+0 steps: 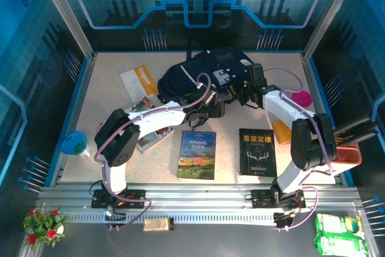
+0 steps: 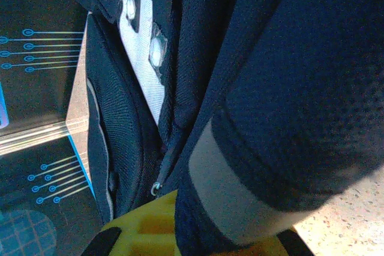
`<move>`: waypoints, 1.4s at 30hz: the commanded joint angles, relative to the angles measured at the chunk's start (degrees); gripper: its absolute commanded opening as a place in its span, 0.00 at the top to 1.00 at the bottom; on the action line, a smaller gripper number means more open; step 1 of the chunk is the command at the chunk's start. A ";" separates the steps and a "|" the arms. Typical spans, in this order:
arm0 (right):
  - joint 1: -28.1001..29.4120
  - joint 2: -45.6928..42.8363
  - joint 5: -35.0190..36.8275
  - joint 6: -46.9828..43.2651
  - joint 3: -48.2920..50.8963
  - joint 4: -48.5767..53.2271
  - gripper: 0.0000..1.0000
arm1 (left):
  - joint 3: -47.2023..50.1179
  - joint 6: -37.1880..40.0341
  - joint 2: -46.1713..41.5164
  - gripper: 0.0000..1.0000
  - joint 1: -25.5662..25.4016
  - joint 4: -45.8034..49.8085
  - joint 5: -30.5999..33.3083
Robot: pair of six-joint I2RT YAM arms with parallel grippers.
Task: Pack the student bag
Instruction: Rotate the student bag at the top-center of the table.
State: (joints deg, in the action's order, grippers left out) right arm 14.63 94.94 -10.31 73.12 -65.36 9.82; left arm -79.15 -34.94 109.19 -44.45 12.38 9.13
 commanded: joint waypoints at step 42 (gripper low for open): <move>0.87 -1.68 -6.40 1.04 -3.37 -0.73 1.00 | -10.25 3.64 6.79 0.84 -0.75 -1.49 15.13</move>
State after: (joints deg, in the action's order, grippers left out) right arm 14.63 94.94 -12.32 73.56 -66.52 9.82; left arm -89.10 -32.84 117.51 -45.39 12.93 21.78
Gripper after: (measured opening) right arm 0.067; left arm 0.168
